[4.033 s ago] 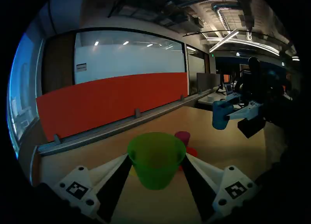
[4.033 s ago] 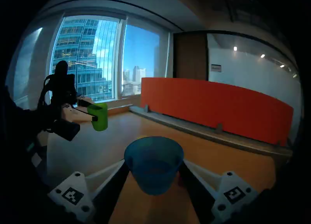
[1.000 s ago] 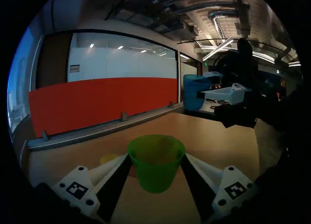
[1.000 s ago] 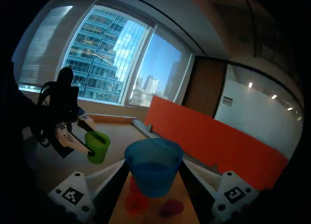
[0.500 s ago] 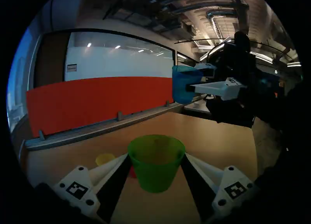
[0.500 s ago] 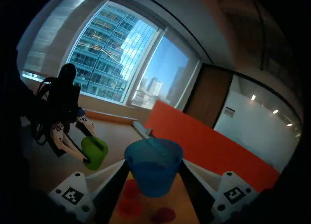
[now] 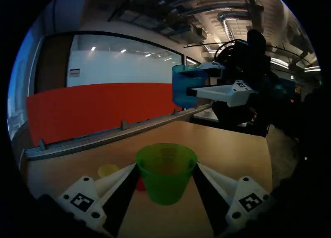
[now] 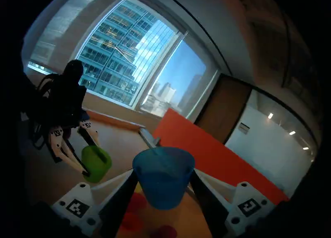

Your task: Pour water

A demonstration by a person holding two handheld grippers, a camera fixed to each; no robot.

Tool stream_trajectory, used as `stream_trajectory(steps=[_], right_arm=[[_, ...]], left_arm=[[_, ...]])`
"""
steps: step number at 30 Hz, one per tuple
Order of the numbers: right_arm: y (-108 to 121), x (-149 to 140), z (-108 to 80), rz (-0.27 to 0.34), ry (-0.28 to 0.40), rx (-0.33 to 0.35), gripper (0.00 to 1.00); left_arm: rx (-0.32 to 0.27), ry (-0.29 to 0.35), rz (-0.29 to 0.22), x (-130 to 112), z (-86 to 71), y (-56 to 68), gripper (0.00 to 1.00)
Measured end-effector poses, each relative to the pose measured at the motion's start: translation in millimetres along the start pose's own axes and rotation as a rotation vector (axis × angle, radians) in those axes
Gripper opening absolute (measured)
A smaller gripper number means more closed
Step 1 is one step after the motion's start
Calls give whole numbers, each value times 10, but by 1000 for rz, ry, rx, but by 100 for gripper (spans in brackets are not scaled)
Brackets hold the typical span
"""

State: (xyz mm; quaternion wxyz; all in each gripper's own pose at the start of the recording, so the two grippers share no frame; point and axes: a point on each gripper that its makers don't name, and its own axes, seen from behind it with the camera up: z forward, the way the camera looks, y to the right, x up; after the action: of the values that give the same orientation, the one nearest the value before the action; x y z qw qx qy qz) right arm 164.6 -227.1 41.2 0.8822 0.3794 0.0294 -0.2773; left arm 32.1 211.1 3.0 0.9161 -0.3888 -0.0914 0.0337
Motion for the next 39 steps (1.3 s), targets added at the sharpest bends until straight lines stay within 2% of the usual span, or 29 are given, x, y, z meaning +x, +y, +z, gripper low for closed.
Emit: stream_trajectory(steps=[39], right_arm=[[-91,249,309,-238,-4,31,88]], left_arm=[[-44,29,-6,111,181,143,85]])
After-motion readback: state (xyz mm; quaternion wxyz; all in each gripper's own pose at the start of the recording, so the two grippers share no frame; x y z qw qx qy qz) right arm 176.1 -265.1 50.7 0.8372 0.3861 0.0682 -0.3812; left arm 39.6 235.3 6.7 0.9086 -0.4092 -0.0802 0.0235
